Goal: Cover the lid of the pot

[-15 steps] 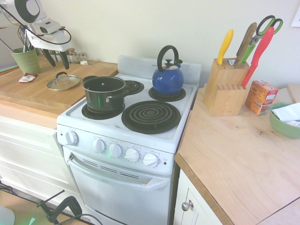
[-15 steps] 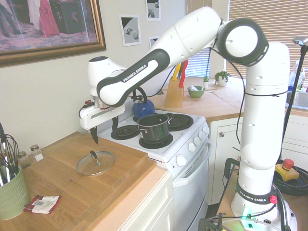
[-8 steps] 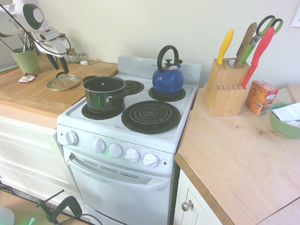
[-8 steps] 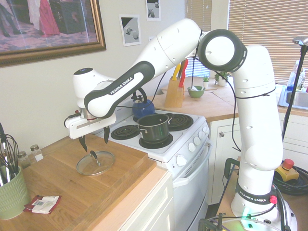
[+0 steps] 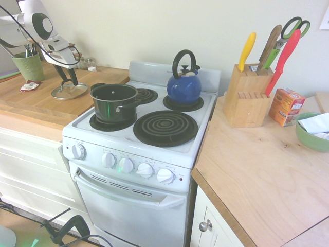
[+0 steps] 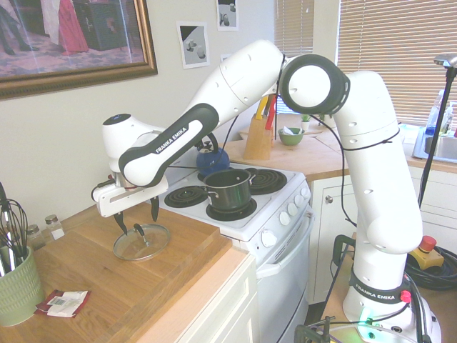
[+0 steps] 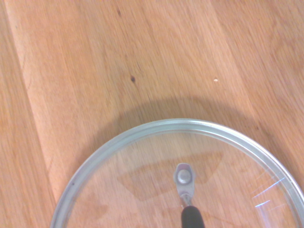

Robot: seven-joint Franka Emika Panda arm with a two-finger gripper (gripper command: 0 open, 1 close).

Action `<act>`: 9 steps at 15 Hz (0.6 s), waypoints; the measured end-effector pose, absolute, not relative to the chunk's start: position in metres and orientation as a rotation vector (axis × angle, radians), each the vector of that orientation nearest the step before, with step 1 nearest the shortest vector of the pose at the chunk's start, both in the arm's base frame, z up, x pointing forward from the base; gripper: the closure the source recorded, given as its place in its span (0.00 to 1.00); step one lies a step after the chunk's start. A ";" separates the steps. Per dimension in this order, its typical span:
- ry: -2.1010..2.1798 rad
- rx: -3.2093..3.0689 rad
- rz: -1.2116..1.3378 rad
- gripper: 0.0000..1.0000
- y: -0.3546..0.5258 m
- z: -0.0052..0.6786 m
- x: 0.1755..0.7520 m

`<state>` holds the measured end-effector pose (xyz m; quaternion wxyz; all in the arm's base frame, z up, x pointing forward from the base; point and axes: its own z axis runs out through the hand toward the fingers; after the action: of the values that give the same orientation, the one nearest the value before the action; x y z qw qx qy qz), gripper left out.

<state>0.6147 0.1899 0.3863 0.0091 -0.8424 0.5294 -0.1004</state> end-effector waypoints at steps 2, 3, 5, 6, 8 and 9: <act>1.657 -2.635 -0.305 1.00 0.190 0.383 0.615; 1.658 -2.636 -0.299 1.00 0.190 0.382 0.615; 1.658 -2.640 -0.290 1.00 0.191 0.379 0.614; 1.659 -2.643 -0.285 1.00 0.192 0.378 0.614; 1.661 -2.654 -0.272 1.00 0.194 0.374 0.613; 1.662 -2.658 -0.264 1.00 0.196 0.373 0.612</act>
<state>0.6119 0.1955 0.3726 -0.0019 -0.8449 0.5282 -0.0839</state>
